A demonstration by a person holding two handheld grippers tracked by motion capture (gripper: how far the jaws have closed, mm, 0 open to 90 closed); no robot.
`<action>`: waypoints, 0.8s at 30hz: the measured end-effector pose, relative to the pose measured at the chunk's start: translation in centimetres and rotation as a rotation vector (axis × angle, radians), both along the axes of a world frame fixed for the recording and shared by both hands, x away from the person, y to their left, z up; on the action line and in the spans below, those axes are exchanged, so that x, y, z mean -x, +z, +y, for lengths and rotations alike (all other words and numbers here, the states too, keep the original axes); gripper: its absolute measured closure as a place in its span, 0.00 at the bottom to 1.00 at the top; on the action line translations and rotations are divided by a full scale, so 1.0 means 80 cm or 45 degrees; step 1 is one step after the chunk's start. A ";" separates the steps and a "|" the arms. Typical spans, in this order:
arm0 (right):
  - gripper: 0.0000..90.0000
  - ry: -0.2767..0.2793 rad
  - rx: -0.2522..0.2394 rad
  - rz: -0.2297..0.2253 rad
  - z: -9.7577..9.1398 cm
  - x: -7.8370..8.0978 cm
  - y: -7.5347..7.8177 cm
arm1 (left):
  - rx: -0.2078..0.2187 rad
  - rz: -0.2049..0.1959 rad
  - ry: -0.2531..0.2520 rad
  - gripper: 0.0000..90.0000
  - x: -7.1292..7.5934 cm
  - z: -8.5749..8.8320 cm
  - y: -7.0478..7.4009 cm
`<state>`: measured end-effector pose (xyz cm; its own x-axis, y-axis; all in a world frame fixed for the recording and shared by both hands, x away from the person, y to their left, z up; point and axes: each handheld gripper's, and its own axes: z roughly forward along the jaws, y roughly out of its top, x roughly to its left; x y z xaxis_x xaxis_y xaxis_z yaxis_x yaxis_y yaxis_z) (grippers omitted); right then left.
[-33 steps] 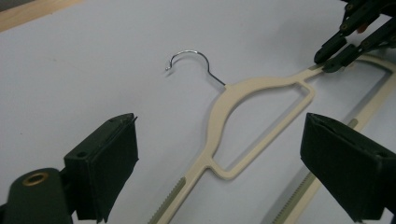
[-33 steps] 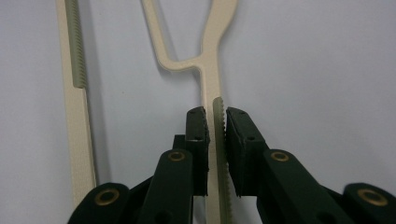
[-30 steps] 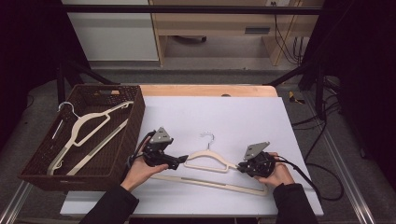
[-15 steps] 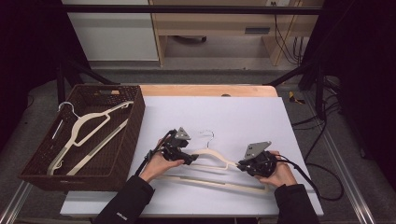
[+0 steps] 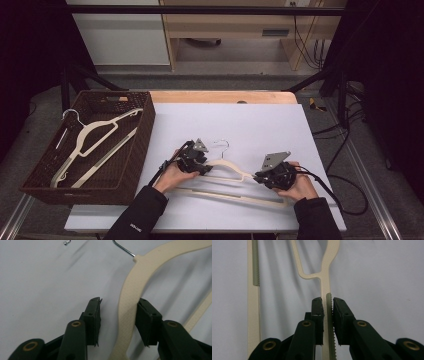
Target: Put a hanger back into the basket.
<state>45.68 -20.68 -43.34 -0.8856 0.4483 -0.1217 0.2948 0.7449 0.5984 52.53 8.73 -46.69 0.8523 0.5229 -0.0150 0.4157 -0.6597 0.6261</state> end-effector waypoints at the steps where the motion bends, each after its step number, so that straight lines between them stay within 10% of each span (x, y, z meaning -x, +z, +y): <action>1: 0.88 0.007 -0.007 -0.003 0.000 0.000 0.000 | -0.015 0.006 -0.026 0.75 0.002 -0.002 0.001; 16: 0.87 0.007 -0.037 0.013 -0.003 0.001 0.005 | -0.072 -0.081 -0.026 0.82 0.022 -0.003 0.020; 24: 0.69 -0.022 -0.173 0.050 -0.007 0.004 0.018 | -0.096 -0.188 -0.012 0.83 0.052 -0.001 0.033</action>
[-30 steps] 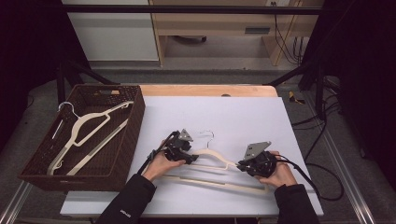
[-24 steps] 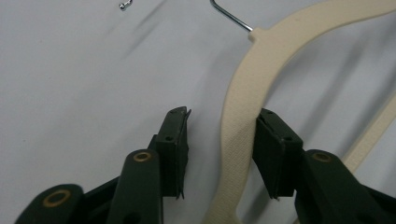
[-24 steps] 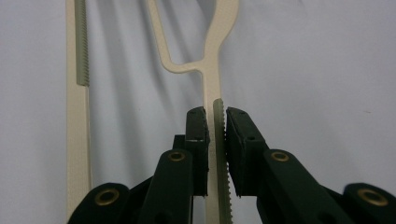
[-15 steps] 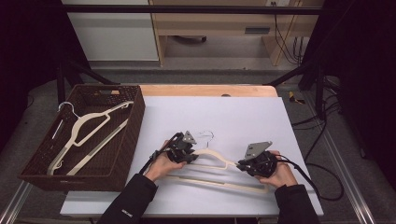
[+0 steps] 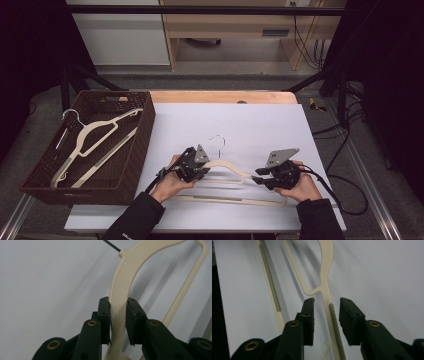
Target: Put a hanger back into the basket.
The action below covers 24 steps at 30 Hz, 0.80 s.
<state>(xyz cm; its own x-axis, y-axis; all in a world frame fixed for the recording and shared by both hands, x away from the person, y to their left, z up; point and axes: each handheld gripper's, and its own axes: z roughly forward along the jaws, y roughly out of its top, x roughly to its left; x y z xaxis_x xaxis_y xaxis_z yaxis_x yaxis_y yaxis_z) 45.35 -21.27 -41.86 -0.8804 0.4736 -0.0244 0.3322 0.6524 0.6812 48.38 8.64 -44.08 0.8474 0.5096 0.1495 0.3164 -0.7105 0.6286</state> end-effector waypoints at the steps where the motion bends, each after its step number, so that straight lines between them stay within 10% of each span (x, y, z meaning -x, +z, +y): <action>1: 0.66 -0.015 -0.023 0.012 0.002 0.000 0.002 | 0.006 -0.010 0.005 0.83 0.003 0.001 0.001; 12: 0.50 -0.008 -0.152 0.051 0.036 -0.012 0.009 | -0.005 -0.105 -0.014 0.83 0.035 0.006 0.014; 24: 0.67 0.046 -0.187 0.230 0.065 -0.034 -0.010 | 0.044 -0.137 -0.031 0.84 0.055 0.004 0.018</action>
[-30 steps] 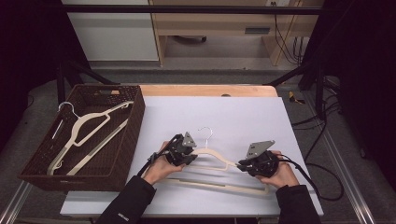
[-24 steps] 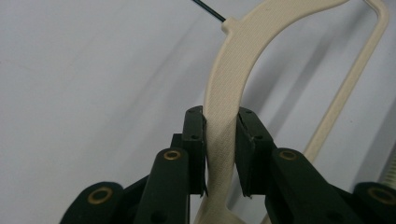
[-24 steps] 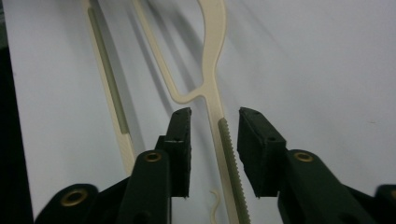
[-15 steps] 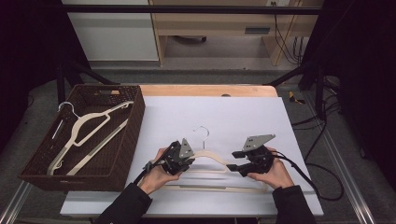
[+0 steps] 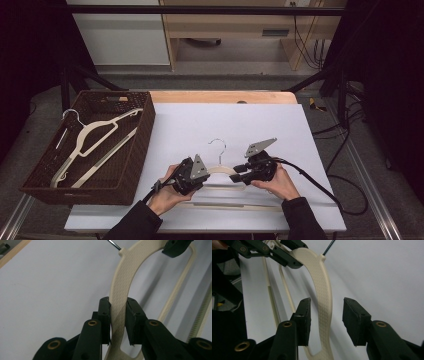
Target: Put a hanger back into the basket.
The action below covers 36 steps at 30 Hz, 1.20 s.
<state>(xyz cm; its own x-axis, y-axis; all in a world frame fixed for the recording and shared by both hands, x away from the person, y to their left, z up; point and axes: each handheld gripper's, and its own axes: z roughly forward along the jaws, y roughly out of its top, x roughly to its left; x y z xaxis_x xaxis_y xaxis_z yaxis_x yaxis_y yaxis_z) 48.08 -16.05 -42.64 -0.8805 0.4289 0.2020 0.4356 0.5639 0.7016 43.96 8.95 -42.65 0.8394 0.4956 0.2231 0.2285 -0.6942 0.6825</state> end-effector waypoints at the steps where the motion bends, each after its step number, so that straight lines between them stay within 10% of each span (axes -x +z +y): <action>1: 0.67 0.000 0.000 0.000 0.000 0.000 0.000 | 0.000 0.000 0.000 0.84 0.000 0.000 0.000; 6: 0.86 0.031 -0.008 0.048 0.003 -0.001 -0.002 | 0.006 -0.002 -0.023 0.84 0.005 -0.003 0.000; 22: 0.91 0.119 -0.039 -0.007 -0.002 0.011 0.015 | 0.177 0.195 -0.124 0.63 -0.014 0.019 0.025; 36: 0.92 0.164 -0.047 -0.058 0.000 0.019 0.024 | 0.129 0.283 -0.249 0.83 -0.033 0.005 0.025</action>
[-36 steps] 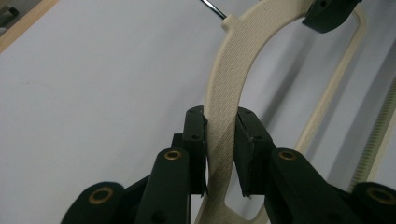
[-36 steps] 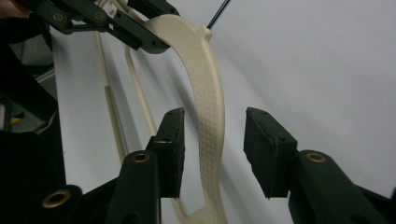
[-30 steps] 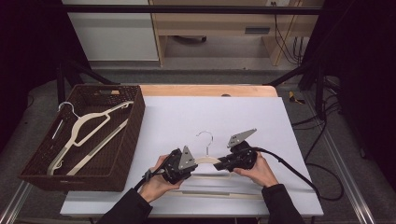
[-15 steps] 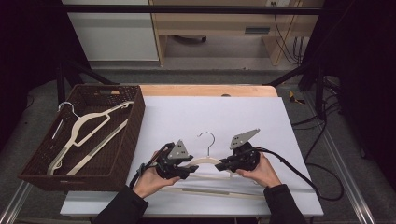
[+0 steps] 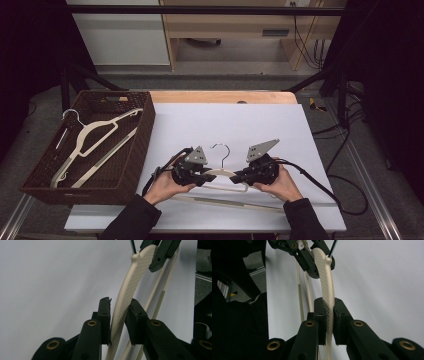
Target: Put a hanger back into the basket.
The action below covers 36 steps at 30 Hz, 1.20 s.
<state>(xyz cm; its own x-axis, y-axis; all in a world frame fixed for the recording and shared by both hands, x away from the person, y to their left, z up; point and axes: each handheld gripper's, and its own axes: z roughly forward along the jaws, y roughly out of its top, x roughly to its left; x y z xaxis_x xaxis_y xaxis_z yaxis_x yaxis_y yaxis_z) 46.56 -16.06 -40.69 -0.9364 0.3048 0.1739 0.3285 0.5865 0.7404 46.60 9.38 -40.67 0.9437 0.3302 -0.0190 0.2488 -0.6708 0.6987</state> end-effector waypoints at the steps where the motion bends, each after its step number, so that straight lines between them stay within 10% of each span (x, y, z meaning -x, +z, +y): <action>1: 0.92 0.002 -0.004 0.000 0.000 0.000 0.000 | -0.002 0.004 -0.002 0.83 0.001 0.001 0.001; 18: 0.60 -0.150 -0.095 -0.170 -0.021 0.012 0.023 | 0.061 -0.026 0.013 0.95 0.039 0.001 0.025; 36: 0.21 -0.561 -0.203 -0.300 -0.078 0.016 0.030 | 0.164 -0.115 0.248 0.95 0.042 0.043 0.064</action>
